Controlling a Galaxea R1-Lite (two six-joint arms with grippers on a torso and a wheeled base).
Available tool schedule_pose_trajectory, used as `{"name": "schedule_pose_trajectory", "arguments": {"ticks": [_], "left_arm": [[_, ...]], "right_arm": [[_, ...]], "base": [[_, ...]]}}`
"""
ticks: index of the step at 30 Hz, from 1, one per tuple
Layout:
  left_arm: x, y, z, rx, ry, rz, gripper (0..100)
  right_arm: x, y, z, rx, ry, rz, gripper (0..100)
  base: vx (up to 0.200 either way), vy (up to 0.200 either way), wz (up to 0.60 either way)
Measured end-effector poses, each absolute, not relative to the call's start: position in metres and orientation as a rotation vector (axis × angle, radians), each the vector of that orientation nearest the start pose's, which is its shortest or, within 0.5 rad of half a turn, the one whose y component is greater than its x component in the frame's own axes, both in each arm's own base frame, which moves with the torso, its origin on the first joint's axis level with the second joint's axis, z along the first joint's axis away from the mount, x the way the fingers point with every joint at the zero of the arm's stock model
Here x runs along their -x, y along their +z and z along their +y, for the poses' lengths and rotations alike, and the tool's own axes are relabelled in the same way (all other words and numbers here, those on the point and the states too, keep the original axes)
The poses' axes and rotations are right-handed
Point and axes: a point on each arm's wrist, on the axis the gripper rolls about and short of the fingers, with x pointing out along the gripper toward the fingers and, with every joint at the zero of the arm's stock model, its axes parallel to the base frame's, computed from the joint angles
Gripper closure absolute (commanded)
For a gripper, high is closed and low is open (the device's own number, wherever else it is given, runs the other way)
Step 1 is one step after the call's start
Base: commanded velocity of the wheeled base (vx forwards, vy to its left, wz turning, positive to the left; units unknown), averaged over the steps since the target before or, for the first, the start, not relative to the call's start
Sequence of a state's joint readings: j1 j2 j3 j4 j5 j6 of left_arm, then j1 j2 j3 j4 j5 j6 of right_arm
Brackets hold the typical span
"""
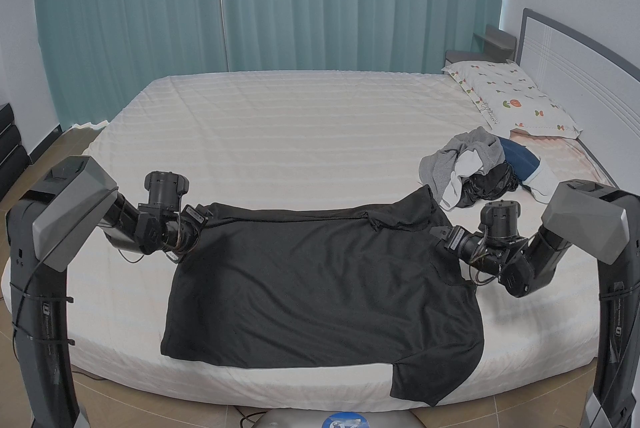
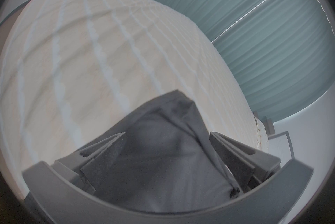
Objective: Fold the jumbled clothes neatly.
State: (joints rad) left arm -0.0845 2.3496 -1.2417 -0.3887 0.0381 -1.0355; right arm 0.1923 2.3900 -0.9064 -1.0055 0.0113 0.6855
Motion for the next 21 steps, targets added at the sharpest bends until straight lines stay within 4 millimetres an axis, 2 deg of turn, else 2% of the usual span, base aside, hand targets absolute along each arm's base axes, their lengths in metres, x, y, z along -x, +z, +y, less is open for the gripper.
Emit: {"name": "schedule_pose_trajectory", "arguments": {"ticks": [13, 17, 21], "left_arm": [[-0.318, 0.015, -0.038, 0.955, 0.255, 0.775, 0], [-0.296, 0.016, -0.039, 0.953, 0.240, 0.792, 0], [-0.285, 0.018, -0.039, 0.955, 0.226, 0.789, 0]], "right_arm": [[-0.304, -0.017, 0.054, -0.751, 0.032, 0.662, 0], [-0.287, -0.019, 0.050, -0.772, 0.053, 0.654, 0], [-0.279, -0.022, 0.048, -0.782, 0.079, 0.613, 0]], "base": [[0.000, 0.000, 0.00], [0.000, 0.000, 0.00], [-0.200, 0.000, 0.00]]}}
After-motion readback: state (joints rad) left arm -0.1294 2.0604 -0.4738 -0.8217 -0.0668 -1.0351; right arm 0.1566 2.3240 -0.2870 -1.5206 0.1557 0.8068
